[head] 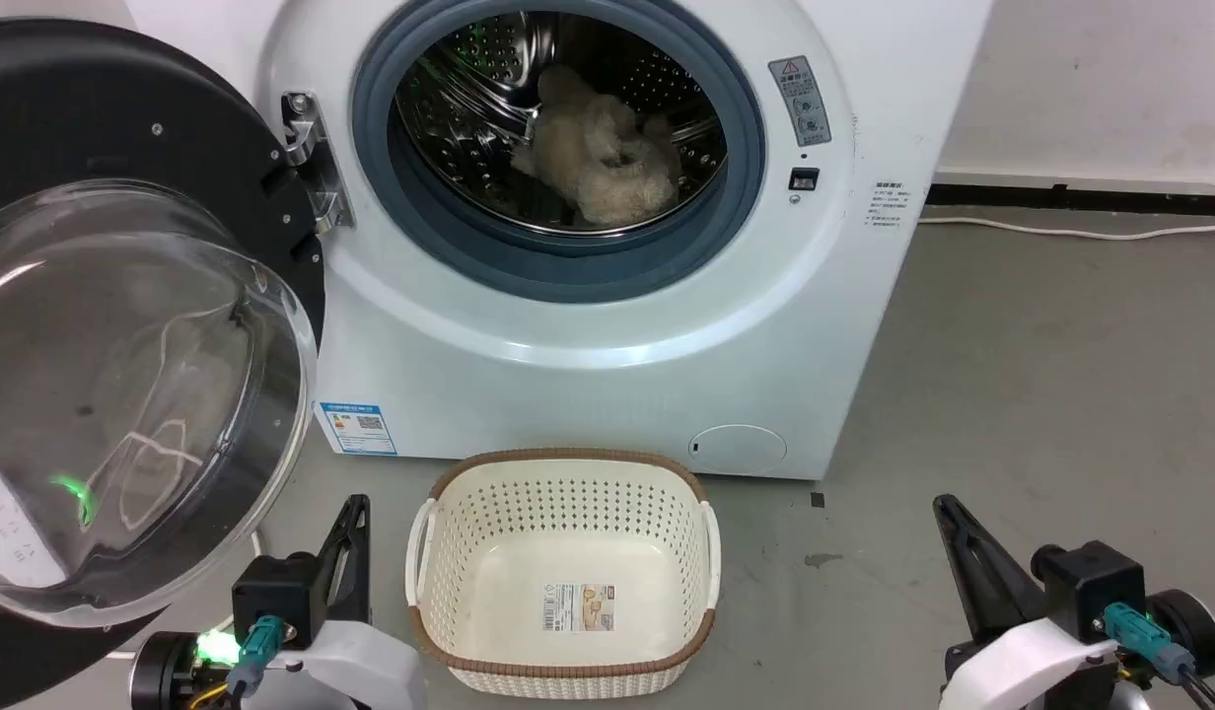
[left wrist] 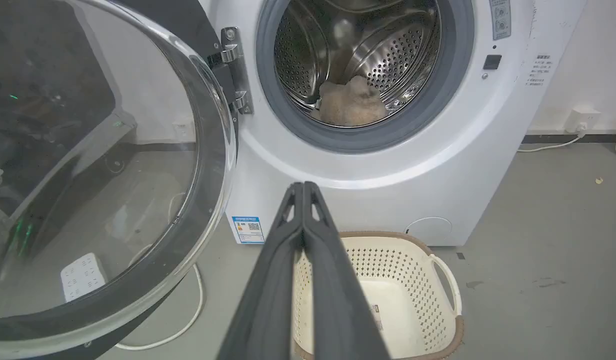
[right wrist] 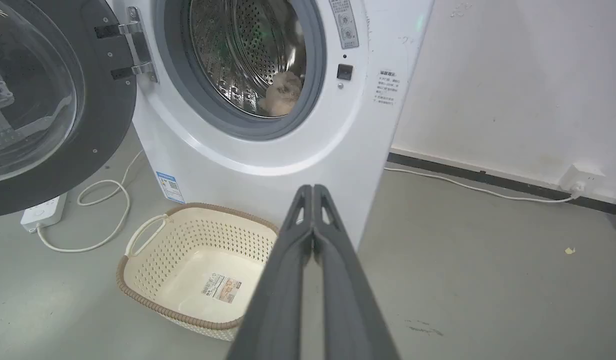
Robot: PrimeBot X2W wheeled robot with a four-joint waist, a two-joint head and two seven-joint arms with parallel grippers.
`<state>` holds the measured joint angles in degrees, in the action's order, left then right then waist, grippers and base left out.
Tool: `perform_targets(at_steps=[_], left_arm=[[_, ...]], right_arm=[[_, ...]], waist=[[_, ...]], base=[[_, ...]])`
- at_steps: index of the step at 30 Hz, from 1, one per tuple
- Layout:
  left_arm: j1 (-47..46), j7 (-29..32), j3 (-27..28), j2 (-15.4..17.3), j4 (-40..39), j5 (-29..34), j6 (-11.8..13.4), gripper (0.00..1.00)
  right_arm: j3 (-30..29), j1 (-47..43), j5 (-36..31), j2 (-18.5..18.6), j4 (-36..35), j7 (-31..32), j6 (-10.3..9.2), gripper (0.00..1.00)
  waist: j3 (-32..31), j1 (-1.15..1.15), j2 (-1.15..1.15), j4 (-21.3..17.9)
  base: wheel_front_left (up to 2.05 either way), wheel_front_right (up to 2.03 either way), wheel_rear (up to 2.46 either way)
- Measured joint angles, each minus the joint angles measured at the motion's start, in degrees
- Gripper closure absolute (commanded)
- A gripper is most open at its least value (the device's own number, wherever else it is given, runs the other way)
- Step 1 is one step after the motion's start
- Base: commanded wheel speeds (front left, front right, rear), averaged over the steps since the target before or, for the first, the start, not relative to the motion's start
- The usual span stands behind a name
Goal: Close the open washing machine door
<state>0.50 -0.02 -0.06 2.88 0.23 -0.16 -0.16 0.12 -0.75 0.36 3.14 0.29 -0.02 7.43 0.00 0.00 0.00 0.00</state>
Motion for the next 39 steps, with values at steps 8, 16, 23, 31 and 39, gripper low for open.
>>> perform_targets(at_steps=[8, 16, 23, 31, 39], left_arm=[[0.0, 0.0, 0.0, 0.0, 0.0, 0.0, 0.0, 1.0], [0.0, 0.0, 0.0, 0.0, 0.0, 0.0, 0.0, 1.0], [0.0, 0.0, 0.0, 0.0, 0.0, 0.0, 0.0, 1.0], [-0.01, 0.0, 0.01, 0.0, 0.0, 0.0, 0.0, 1.0], [-0.01, 0.0, 0.01, 0.0, 0.0, 0.0, 0.0, 1.0]], right_arm=[[0.0, 0.05, -0.01, 0.0, -0.01, 0.0, 0.0, 1.0], [0.0, 0.06, -0.07, 0.0, -0.01, 0.0, 0.0, 1.0], [0.0, 0.07, -0.08, 0.0, -0.01, 0.0, 0.0, 1.0], [-0.01, 0.07, -0.08, -0.01, -0.01, 0.0, 0.0, 1.0], [0.0, 0.07, -0.08, -0.01, -0.01, 0.0, 0.0, 1.0]], waist=[[0.0, 0.0, 0.0, 0.0], [0.0, 0.0, 0.0, 0.0], [0.0, 0.0, 0.0, 0.0], [0.0, 0.0, 0.0, 0.0], [0.0, 0.0, 0.0, 0.0]], base=[[0.0, 0.0, 0.0], [0.0, 0.0, 0.0], [0.0, 0.0, 0.0], [0.0, 0.0, 0.0], [0.0, 0.0, 0.0]])
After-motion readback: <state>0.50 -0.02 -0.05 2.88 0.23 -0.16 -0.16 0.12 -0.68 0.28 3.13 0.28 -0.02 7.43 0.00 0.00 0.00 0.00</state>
